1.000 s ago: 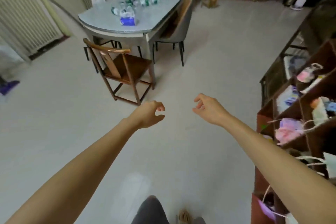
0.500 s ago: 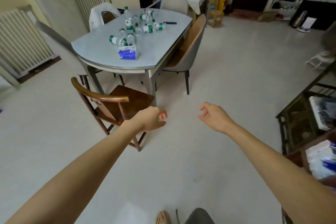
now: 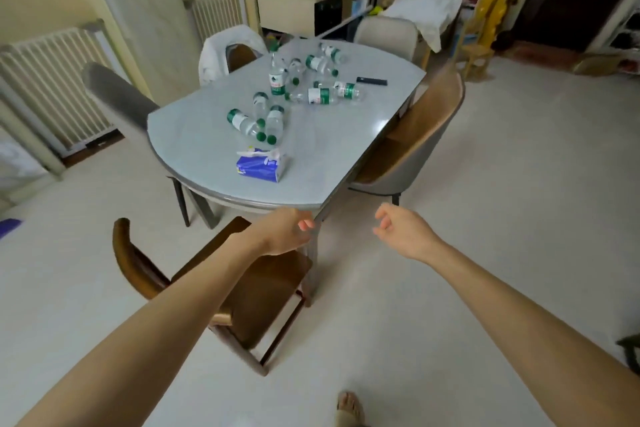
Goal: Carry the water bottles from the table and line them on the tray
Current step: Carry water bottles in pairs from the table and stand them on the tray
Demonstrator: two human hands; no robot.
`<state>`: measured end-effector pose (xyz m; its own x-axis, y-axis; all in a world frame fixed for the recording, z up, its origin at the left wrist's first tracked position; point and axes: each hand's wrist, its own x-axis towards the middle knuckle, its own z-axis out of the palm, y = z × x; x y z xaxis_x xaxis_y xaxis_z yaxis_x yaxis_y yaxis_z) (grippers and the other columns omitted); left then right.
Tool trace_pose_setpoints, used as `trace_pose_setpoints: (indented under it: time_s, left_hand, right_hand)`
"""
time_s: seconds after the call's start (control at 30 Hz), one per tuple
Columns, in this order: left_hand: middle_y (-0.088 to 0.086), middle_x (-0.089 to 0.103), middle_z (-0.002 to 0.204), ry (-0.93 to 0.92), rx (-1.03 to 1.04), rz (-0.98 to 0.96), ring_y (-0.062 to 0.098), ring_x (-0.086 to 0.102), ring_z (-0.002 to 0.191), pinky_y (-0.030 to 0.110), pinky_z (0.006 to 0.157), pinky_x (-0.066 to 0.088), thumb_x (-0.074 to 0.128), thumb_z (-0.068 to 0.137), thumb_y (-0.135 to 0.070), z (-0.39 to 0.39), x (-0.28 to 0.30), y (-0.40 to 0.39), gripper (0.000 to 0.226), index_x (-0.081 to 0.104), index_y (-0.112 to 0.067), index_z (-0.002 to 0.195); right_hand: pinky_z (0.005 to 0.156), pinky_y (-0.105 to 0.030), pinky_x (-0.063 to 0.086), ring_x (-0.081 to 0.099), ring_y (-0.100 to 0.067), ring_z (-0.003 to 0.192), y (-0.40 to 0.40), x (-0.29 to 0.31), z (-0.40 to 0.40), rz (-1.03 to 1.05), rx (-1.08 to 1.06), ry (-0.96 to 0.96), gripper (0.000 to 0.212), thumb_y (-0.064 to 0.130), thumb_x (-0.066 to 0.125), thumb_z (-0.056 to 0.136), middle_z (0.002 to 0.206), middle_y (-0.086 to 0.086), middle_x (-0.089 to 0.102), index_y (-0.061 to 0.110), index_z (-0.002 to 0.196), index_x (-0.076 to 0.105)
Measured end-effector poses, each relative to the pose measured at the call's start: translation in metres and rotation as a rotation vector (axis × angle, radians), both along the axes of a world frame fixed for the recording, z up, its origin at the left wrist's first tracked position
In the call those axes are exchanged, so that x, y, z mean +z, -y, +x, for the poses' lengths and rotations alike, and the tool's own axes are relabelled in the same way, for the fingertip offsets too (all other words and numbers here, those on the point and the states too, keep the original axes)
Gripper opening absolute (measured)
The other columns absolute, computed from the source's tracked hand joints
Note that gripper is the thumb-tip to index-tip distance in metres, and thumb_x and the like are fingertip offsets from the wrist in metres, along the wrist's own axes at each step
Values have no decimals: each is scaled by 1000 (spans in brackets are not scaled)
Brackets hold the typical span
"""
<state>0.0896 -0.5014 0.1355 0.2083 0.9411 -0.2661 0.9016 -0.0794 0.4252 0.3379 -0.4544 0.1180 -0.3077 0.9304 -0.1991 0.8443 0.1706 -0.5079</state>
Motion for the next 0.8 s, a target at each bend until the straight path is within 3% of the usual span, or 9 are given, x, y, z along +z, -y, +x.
trace_pose_setpoints:
  time_s: [0.1, 0.33, 0.63, 0.8]
  left_hand:
    - [1, 65, 121, 27, 122, 14, 16, 60, 107, 32, 95, 50, 60, 93, -26, -28, 2, -58, 26, 61, -19, 118]
    - [-1, 62, 120, 71, 331, 18, 18, 58, 112, 36, 99, 45, 59, 92, -29, -95, -17, -176, 34, 56, -20, 125]
    - [6, 63, 124, 36, 407, -48, 23, 59, 111, 37, 98, 47, 60, 93, -24, -178, -38, -314, 35, 58, -14, 126]
    - [5, 54, 136, -21, 474, -136, 22, 52, 122, 37, 102, 43, 58, 93, -29, -203, -60, -358, 44, 50, -18, 135]
  right_hand:
    - [81, -34, 52, 61, -20, 94, -80, 8, -28, 8, 86, 21, 28, 27, 58, 93, 103, -2, 63, 15, 118, 54]
    - [89, -37, 49, 60, -24, 101, -234, -9, -105, -6, 283, 101, 31, 26, 55, 92, 110, -4, 63, 14, 120, 52]
    - [95, -37, 45, 55, -26, 116, -405, -28, -192, 18, 424, 165, 38, 18, 60, 89, 127, -9, 57, 10, 125, 51]
    - [93, -35, 44, 49, -24, 120, -486, -54, -244, 64, 559, 214, 44, 17, 62, 86, 130, -6, 51, 13, 127, 48]
